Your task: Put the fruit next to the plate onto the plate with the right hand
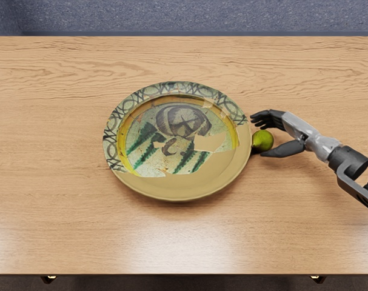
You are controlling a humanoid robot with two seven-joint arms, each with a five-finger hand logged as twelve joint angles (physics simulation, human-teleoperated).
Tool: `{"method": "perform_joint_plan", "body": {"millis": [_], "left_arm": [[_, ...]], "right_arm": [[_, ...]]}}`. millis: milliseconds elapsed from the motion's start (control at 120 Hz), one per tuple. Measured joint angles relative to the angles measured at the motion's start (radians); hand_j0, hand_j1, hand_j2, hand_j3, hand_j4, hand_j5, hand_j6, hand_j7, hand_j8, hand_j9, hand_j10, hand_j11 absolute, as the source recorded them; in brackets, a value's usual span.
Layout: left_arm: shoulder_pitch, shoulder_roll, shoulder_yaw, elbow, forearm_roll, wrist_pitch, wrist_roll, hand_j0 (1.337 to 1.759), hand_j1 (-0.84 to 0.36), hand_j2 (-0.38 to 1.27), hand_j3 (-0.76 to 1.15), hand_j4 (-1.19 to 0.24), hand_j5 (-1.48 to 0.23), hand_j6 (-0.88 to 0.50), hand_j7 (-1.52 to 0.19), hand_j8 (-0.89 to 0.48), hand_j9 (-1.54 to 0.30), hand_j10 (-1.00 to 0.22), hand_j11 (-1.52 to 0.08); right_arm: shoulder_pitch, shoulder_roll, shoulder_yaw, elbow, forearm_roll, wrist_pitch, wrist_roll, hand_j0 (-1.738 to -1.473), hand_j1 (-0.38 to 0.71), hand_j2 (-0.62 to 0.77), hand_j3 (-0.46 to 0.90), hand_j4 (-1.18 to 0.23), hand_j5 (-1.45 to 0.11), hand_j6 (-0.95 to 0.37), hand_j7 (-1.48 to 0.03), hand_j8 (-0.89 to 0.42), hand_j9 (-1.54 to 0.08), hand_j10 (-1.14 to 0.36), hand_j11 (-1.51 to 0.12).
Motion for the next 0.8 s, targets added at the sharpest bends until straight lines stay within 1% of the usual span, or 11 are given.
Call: {"method": "perform_joint_plan", "body": {"millis": [258, 442, 650, 708, 717, 733, 742, 767, 775, 792, 800], "left_arm": [[0.0, 0.0, 0.0, 0.0, 0.0, 0.0, 0.0, 1.658, 0.35, 0.0, 0.0, 0.0, 0.0, 0.0, 0.0, 0.0, 0.0, 0.0, 0.0], [0.0, 0.0, 0.0, 0.0, 0.0, 0.0, 0.0, 1.658, 0.35, 0.0, 0.0, 0.0, 0.0, 0.0, 0.0, 0.0, 0.0, 0.0, 0.0], [0.0, 0.0, 0.0, 0.0, 0.0, 0.0, 0.0, 1.658, 0.35, 0.0, 0.0, 0.0, 0.0, 0.0, 0.0, 0.0, 0.0, 0.0, 0.0], [0.0, 0.0, 0.0, 0.0, 0.0, 0.0, 0.0, 1.658, 0.35, 0.0, 0.0, 0.0, 0.0, 0.0, 0.0, 0.0, 0.0, 0.0, 0.0], [0.0, 0.0, 0.0, 0.0, 0.0, 0.0, 0.0, 1.658, 0.35, 0.0, 0.0, 0.0, 0.0, 0.0, 0.0, 0.0, 0.0, 0.0, 0.0], [0.0, 0.0, 0.0, 0.0, 0.0, 0.0, 0.0, 1.658, 0.35, 0.0, 0.0, 0.0, 0.0, 0.0, 0.0, 0.0, 0.0, 0.0, 0.0], [0.0, 0.0, 0.0, 0.0, 0.0, 0.0, 0.0, 1.658, 0.35, 0.0, 0.0, 0.0, 0.0, 0.0, 0.0, 0.0, 0.0, 0.0, 0.0], [0.0, 0.0, 0.0, 0.0, 0.0, 0.0, 0.0, 1.658, 0.35, 0.0, 0.0, 0.0, 0.0, 0.0, 0.0, 0.0, 0.0, 0.0, 0.0], [0.0, 0.0, 0.0, 0.0, 0.0, 0.0, 0.0, 1.658, 0.35, 0.0, 0.0, 0.0, 0.0, 0.0, 0.0, 0.0, 0.0, 0.0, 0.0], [0.0, 0.0, 0.0, 0.0, 0.0, 0.0, 0.0, 1.658, 0.35, 0.0, 0.0, 0.0, 0.0, 0.0, 0.0, 0.0, 0.0, 0.0, 0.0], [0.0, 0.0, 0.0, 0.0, 0.0, 0.0, 0.0, 1.658, 0.35, 0.0, 0.0, 0.0, 0.0, 0.0, 0.0, 0.0, 0.0, 0.0, 0.0]], "right_arm": [[-0.001, 0.002, 0.0, -0.003, 0.001, 0.001, 0.0, -1.658, 0.1, -0.07, 0.0, -0.38, -0.49, -0.38, -0.49, -0.38, -0.49, -0.38, -0.49], [0.001, 0.027, 0.0, -0.02, 0.0, 0.002, 0.0, -1.658, 0.1, -0.07, 0.0, -0.38, -0.49, -0.38, -0.49, -0.38, -0.49, -0.38, -0.49], [0.001, 0.032, 0.0, -0.025, 0.001, 0.001, 0.0, -1.658, 0.12, -0.07, 0.0, -0.38, -0.5, -0.4, -0.51, -0.4, -0.51, -0.4, -0.51], [0.0, 0.031, 0.0, -0.025, 0.001, 0.003, 0.0, -1.658, 0.13, -0.08, 0.0, -0.41, -0.45, -0.41, -0.53, -0.41, -0.53, -0.41, -0.53], [0.0, 0.03, 0.0, -0.025, 0.001, 0.003, 0.001, -1.658, 0.14, -0.08, 0.0, -0.44, -0.4, -0.41, -0.53, -0.41, -0.53, -0.41, -0.53], [0.0, 0.03, 0.0, -0.025, 0.001, 0.004, 0.001, -1.658, 0.14, -0.08, 0.0, -0.44, -0.4, -0.41, -0.53, -0.41, -0.53, -0.41, -0.53], [0.0, 0.029, 0.0, -0.025, 0.001, 0.004, 0.001, -1.658, 0.14, -0.08, 0.0, -0.46, -0.35, -0.41, -0.53, -0.41, -0.53, -0.41, -0.53], [0.0, 0.029, 0.0, -0.027, 0.001, 0.006, 0.002, -1.658, 0.15, -0.08, 0.0, -0.48, -0.33, -0.42, -0.54, -0.42, -0.54, -0.42, -0.54], [0.0, 0.029, 0.0, -0.028, 0.001, 0.007, 0.003, -1.658, 0.15, -0.08, 0.0, -0.51, -0.27, -0.42, -0.54, -0.42, -0.54, -0.42, -0.54], [0.0, 0.029, 0.001, -0.029, 0.002, 0.008, 0.004, -1.658, 0.15, -0.08, 0.0, -0.5, -0.3, -0.42, -0.55, -0.42, -0.55, -0.42, -0.55], [0.0, 0.029, 0.001, -0.03, 0.002, 0.009, 0.004, -1.658, 0.16, -0.08, 0.0, -0.53, -0.25, -0.43, -0.55, -0.42, -0.55, -0.42, -0.55]]}}
